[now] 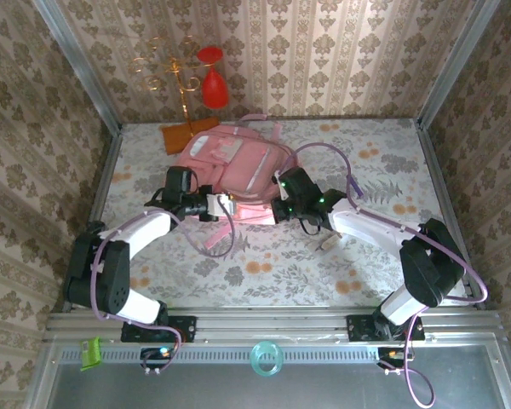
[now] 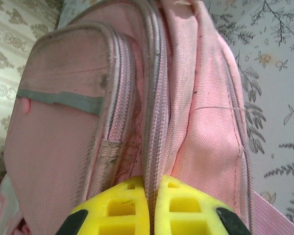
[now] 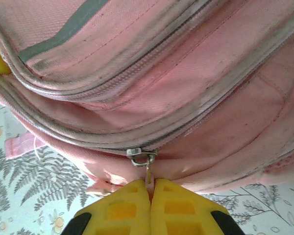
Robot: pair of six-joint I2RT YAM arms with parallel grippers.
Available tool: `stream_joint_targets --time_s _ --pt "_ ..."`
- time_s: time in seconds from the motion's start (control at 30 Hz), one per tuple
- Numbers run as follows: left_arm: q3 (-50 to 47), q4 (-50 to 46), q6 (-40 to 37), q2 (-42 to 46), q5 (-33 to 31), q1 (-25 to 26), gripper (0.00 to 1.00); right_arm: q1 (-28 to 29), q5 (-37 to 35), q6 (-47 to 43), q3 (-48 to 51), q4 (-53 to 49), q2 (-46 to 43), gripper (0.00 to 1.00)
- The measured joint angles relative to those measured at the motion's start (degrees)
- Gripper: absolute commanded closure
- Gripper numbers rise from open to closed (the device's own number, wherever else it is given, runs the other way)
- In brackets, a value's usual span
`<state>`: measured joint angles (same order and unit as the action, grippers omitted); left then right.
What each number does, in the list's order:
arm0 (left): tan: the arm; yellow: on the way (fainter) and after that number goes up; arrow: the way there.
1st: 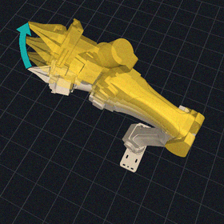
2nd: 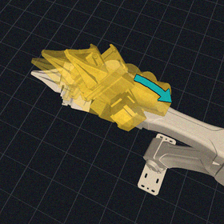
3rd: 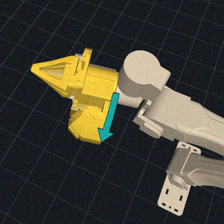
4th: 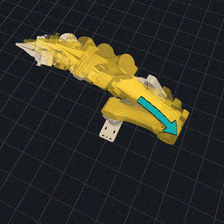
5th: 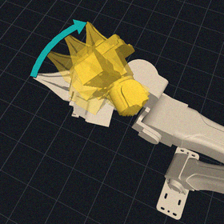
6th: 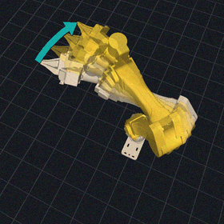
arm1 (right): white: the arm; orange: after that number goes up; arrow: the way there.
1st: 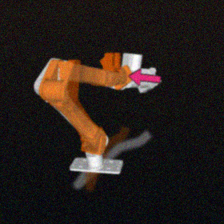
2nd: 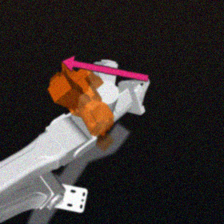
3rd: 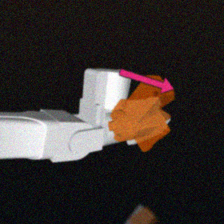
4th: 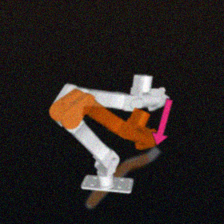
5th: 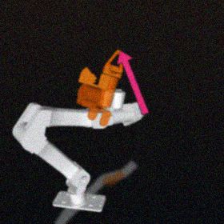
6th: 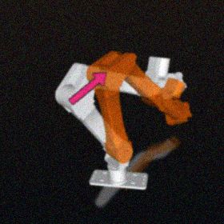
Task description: Pack the student bag
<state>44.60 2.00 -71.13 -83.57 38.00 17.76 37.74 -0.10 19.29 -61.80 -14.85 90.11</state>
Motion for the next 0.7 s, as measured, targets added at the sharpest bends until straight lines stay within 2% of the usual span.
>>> stream_joint_targets --time_s 0.13,0.23,0.37,0.5,0.7 --pt "-1.1 -1.0 1.7 1.1 -1.3 -2.1 0.5 0.4 1.5 -0.1 0.0 0.5 0.0 1.0" --pt "-1.8 -1.2 4.4 2.3 -1.5 -3.2 0.36 0.9 2.4 0.2 0.0 1.1 0.0 1.0" --pt "-3.8 -0.6 8.9 6.5 0.2 -3.3 0.28 1.0 3.7 0.4 0.0 2.0 0.0 1.0" --pt "-6.2 3.0 14.4 10.2 2.6 -2.8 0.26 1.1 5.4 0.4 0.0 2.6 0.0 1.0" --pt "-6.0 5.6 17.6 8.5 2.1 4.5 0.3 1.1 8.3 0.4 0.5 3.9 0.0 1.0"
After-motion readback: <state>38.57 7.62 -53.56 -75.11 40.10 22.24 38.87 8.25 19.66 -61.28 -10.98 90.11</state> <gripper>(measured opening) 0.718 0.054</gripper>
